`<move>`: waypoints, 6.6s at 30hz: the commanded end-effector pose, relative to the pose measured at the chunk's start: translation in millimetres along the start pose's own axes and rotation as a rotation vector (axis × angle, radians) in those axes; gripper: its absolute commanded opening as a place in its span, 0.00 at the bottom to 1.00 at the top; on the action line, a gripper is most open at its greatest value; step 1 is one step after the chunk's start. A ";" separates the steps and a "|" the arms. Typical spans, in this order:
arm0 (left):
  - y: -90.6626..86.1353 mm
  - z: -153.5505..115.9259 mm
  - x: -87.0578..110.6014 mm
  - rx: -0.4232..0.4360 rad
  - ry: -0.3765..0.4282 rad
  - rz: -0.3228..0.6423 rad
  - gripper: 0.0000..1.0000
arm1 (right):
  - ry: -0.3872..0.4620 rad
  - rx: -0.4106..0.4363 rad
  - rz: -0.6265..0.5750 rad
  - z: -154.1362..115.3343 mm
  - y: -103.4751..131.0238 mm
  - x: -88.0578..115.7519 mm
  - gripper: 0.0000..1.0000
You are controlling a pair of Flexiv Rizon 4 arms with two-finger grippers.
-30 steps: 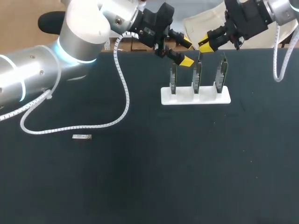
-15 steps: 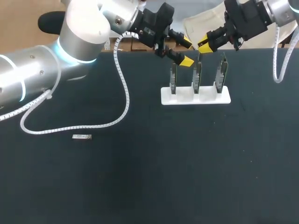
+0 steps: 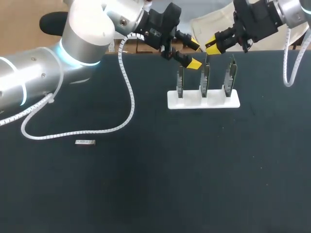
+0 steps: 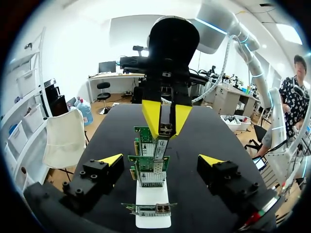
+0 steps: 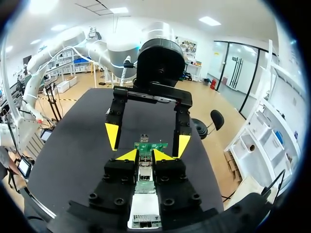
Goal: Pick up the optical module with the left hand, and insert it into the network port with the right hand.
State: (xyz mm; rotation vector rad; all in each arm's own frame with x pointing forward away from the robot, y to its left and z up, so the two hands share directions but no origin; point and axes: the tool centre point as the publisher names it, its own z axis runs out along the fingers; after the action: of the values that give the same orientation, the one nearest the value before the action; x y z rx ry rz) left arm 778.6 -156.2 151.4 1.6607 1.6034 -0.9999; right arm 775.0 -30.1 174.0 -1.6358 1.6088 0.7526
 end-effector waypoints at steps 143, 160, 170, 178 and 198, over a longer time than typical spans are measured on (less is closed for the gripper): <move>0.2 0.2 0.4 -0.001 -0.001 0.001 1.00 | -0.143 -0.057 0.152 -4.2 -11.2 -8.6 0.00; 0.2 0.2 0.4 -0.001 -0.001 0.001 1.00 | -0.121 -0.063 0.184 4.7 -8.9 1.6 0.00; 0.2 0.2 0.4 -0.001 -0.001 0.001 1.00 | -0.104 -0.069 0.206 11.6 -7.2 9.4 0.00; 0.2 0.2 0.4 -0.001 -0.001 0.001 1.00 | -0.089 -0.069 0.228 17.1 -7.0 17.8 0.00; 0.2 0.2 0.4 -0.001 -0.001 0.001 1.00 | -0.069 -0.066 0.256 24.7 -4.0 30.6 0.00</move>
State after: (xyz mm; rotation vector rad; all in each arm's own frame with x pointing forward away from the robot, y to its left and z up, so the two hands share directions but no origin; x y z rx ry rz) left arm 778.6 -156.3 151.4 1.6606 1.6034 -0.9999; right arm 782.9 -28.6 141.4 -1.4482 1.7758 0.9946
